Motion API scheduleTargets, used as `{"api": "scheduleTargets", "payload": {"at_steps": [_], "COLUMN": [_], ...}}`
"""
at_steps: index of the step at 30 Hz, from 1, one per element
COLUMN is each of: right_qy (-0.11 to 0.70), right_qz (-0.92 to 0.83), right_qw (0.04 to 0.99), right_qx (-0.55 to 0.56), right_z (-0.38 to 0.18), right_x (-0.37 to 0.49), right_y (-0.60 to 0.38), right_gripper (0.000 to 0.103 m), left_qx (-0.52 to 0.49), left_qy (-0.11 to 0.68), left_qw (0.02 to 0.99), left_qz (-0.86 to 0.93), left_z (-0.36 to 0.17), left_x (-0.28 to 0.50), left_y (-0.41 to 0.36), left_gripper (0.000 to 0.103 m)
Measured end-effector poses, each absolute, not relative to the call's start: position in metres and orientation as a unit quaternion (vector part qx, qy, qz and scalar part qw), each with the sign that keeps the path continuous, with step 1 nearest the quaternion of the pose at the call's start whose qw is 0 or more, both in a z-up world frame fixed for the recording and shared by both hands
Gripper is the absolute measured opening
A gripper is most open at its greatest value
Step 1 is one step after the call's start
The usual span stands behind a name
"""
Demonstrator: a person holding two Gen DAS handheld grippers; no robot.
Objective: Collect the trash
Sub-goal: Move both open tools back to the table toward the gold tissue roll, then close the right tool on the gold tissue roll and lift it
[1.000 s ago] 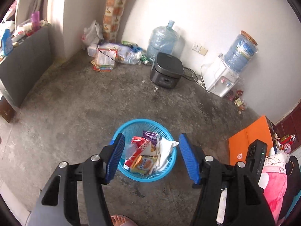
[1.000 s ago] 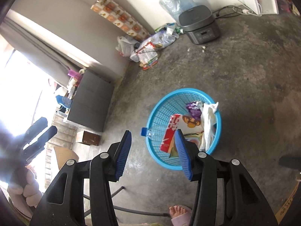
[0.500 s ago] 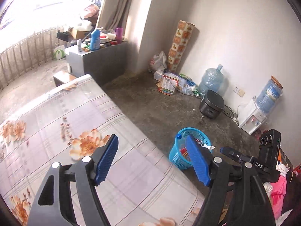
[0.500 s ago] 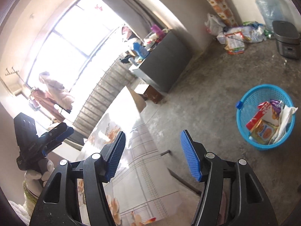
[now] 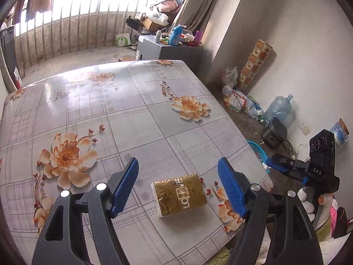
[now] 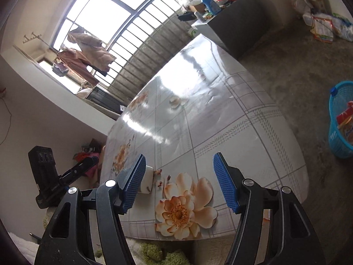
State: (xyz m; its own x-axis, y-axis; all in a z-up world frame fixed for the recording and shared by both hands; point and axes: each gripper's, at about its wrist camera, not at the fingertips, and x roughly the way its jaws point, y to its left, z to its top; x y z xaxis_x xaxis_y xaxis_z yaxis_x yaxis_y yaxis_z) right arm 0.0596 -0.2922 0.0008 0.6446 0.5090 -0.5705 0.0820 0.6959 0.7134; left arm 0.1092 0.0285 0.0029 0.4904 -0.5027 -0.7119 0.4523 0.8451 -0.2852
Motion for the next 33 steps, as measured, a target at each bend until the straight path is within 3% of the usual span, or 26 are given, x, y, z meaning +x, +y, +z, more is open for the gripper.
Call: {"api": "scheduleTargets", "payload": {"at_steps": [10,16,21,26,33], "right_qy": [0.451,0.469,0.484,0.494,0.496], "right_qz": [0.153,0.181,0.205,0.219,0.228], "right_qw": [0.802,0.788,0.762,0.734,0.717], "right_qx": [0.360,0.355,0.378,0.412,0.433], "right_z": [0.003,0.001,-0.009,-0.022,-0.027], "right_x": [0.074,0.077,0.083,0.092,0.094], "right_y": [-0.257,-0.241,-0.231,-0.225,-0.227], "right_gripper": [0.061,0.048,0.036,0.020,0.016], "left_qx": [-0.052,-0.023,-0.051,-0.107,-0.147], "left_qy": [0.463,0.465,0.475,0.501,0.510], "left_qw": [0.833,0.836,0.819,0.792,0.781], "left_qz": [-0.297,-0.290,-0.317,-0.331,-0.328], "left_z": [-0.038,-0.050,-0.058,-0.073,-0.080], "left_x": [0.102,0.107,0.112,0.122,0.133], "left_y": [0.033,0.028,0.035,0.042,0.053], "left_gripper": [0.072,0.071,0.057,0.035,0.022]}}
